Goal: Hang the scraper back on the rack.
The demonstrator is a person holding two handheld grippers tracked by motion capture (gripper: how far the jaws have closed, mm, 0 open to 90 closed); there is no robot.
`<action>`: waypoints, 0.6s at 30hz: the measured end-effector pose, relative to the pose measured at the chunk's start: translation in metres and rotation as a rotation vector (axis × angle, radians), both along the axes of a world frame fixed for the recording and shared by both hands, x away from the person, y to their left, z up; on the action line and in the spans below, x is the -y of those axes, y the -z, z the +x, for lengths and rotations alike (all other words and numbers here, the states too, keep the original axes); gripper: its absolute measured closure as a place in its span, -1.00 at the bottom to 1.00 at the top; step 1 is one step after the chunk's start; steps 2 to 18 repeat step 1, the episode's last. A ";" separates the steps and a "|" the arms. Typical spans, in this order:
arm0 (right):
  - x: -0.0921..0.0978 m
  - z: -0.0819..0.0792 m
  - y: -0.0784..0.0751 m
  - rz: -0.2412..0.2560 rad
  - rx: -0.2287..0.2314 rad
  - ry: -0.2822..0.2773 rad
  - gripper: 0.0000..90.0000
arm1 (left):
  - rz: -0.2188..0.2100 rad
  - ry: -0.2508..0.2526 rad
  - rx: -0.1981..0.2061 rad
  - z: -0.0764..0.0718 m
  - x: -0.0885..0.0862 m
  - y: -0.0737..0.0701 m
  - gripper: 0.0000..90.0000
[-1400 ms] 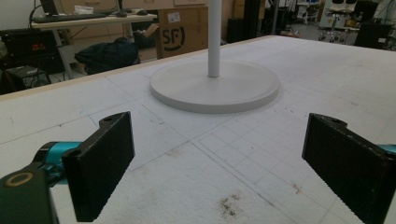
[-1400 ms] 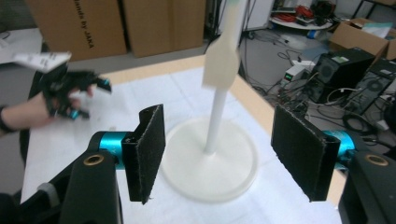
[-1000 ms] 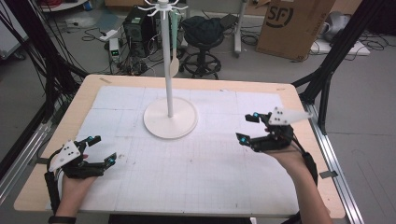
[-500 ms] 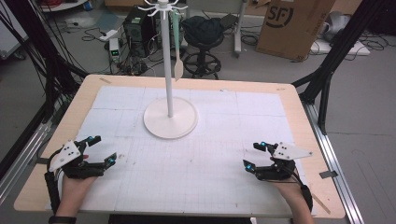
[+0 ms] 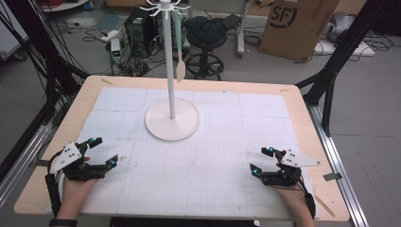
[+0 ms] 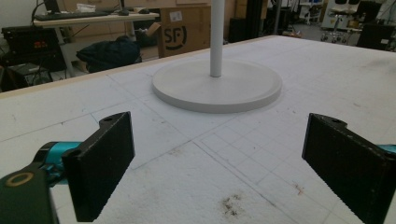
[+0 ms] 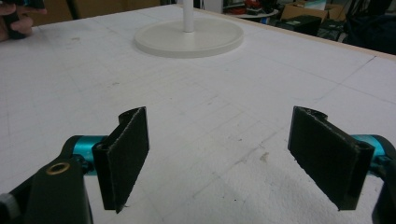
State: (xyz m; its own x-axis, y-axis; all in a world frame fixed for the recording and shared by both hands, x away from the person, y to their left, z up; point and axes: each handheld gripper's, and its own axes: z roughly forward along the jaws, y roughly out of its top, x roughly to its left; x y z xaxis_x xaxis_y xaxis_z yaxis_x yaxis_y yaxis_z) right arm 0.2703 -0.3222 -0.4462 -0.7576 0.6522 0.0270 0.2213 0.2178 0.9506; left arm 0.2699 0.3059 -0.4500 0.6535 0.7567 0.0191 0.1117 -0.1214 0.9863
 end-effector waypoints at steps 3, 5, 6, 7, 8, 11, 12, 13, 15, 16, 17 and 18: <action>0.000 0.000 0.000 0.003 0.002 -0.002 -0.56 | 0.000 0.000 0.000 0.000 0.000 0.000 -0.78; 0.000 0.000 0.000 0.003 0.002 -0.002 -0.56 | 0.000 0.000 0.000 0.000 0.000 0.000 -0.78; 0.000 0.000 0.000 0.003 0.002 -0.002 -0.56 | 0.000 0.000 0.000 0.000 0.000 0.000 -0.78; 0.000 0.000 0.000 0.003 0.002 -0.002 -0.56 | 0.000 0.000 0.000 0.000 0.000 0.000 -0.78; 0.000 0.000 0.000 0.003 0.002 -0.002 -0.56 | 0.000 0.000 0.000 0.000 0.000 0.000 -0.78; 0.000 0.000 0.000 0.003 0.002 -0.002 -0.56 | 0.000 0.000 0.000 0.000 0.000 0.000 -0.78; 0.000 0.000 0.000 0.003 0.002 -0.002 -0.56 | 0.000 0.000 0.000 0.000 0.000 0.000 -0.78; 0.000 0.000 0.000 0.003 0.002 -0.002 -0.56 | 0.000 0.000 0.000 0.000 0.000 0.000 -0.78; 0.000 0.000 0.000 0.003 0.002 -0.002 -0.56 | 0.000 0.000 0.000 0.000 0.000 0.000 -0.78; 0.000 0.000 0.000 0.003 0.002 -0.002 -0.56 | 0.000 0.000 0.000 0.000 0.000 0.000 -0.78; 0.000 0.000 0.000 0.003 0.002 -0.002 -0.56 | 0.000 0.000 0.000 0.000 0.000 0.000 -0.78; 0.000 0.000 0.000 0.003 0.002 -0.002 -0.56 | 0.000 0.000 0.000 0.000 0.000 0.000 -0.78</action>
